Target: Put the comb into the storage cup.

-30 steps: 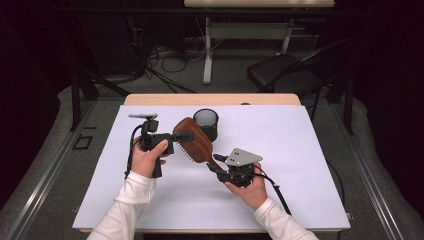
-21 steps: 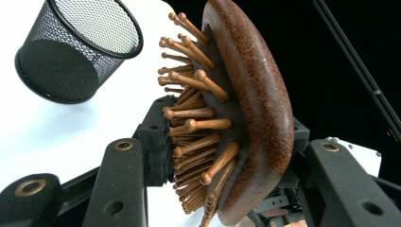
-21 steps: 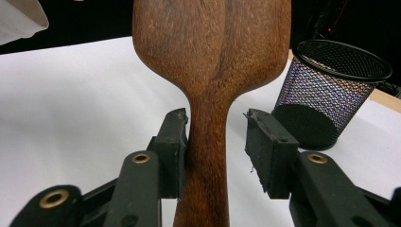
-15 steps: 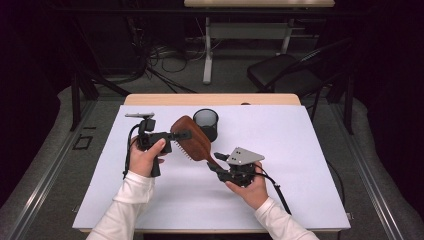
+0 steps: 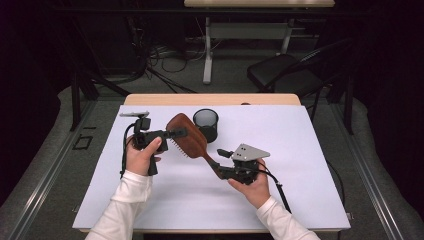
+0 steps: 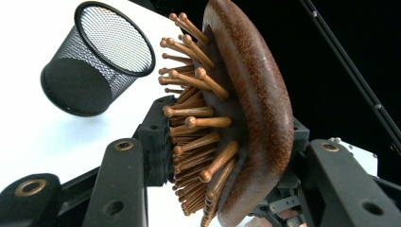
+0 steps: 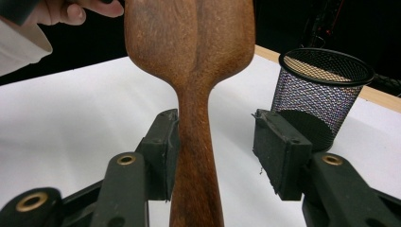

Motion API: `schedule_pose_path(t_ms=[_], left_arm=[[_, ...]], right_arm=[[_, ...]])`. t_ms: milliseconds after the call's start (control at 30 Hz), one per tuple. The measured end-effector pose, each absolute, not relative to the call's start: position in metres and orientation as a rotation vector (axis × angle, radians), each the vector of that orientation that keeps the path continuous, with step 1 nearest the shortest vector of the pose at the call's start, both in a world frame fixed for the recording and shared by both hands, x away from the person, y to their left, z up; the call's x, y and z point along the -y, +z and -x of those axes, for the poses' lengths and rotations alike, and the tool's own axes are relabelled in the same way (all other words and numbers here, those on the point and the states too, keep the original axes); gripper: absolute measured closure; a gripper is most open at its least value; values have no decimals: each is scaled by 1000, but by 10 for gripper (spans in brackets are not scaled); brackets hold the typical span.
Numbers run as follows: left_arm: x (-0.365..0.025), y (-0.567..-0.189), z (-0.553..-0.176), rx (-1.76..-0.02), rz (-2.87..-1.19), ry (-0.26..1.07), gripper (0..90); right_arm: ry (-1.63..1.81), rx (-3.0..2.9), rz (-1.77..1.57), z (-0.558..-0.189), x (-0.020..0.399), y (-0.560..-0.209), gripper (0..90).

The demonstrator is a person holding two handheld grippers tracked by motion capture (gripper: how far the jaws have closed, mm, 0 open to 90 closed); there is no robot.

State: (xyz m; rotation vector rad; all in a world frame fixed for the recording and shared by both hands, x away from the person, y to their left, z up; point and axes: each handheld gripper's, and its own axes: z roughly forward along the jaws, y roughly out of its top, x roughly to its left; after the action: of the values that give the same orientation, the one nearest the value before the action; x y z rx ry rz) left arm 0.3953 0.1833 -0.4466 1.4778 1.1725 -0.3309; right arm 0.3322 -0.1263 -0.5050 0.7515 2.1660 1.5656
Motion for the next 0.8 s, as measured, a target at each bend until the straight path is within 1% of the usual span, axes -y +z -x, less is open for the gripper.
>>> schedule_pose_path(t_ms=[267,500,567,800], left_arm=[[-189,-446,-396,-1180,-1465,-300,516],[-193,-445,-396,-1191,-1454,-285,516],[-194,-445,-396,-1192,-1450,-282,515],[-199,-443,-396,-1194,-1434,-269,516]], right_arm=[[1597,-2126,-807,-336,133,-501,443],[1599,-2136,-847,-338,135,-499,442],[1596,-2154,-864,-340,136,-499,454],[1560,-2161,-891,-342,138,-499,445]])
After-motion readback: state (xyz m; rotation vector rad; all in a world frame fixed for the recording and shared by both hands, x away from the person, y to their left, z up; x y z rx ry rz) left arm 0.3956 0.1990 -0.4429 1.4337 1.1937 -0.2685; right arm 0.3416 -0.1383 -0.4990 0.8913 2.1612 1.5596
